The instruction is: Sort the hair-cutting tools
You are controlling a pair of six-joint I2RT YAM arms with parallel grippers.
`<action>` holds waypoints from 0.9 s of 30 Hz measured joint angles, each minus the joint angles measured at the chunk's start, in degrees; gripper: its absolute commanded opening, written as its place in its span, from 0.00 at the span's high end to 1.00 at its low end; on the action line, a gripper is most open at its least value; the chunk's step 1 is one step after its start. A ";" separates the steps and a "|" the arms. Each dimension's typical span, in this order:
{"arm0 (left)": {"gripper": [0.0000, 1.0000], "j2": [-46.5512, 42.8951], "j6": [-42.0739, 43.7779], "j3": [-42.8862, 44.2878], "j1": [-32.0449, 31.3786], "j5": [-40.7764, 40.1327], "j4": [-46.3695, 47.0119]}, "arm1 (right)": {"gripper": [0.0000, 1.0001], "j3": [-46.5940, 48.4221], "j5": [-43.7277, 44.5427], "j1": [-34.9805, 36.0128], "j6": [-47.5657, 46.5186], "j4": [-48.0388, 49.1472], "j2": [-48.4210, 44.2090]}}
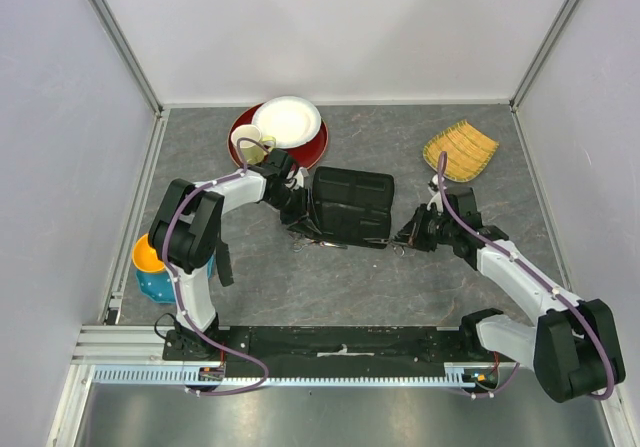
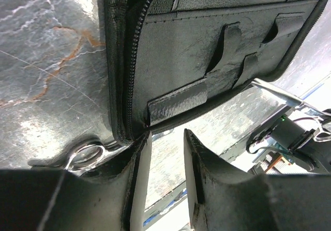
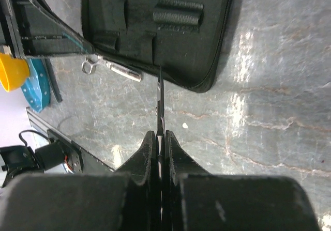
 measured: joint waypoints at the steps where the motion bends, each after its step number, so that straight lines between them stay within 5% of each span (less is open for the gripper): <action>1: 0.61 0.00 0.00 0.00 -0.02 -0.11 0.00 | 1.00 -0.37 -0.48 -0.68 0.02 0.94 -0.07; 15: 0.63 0.22 0.46 0.28 -0.96 -3.23 -0.55 | 1.00 -7.52 -7.69 -5.70 0.20 16.92 0.87; 27: 0.65 0.22 0.48 0.61 -1.33 -4.42 -1.09 | 1.00 -9.94 -9.88 -5.77 0.09 21.46 2.05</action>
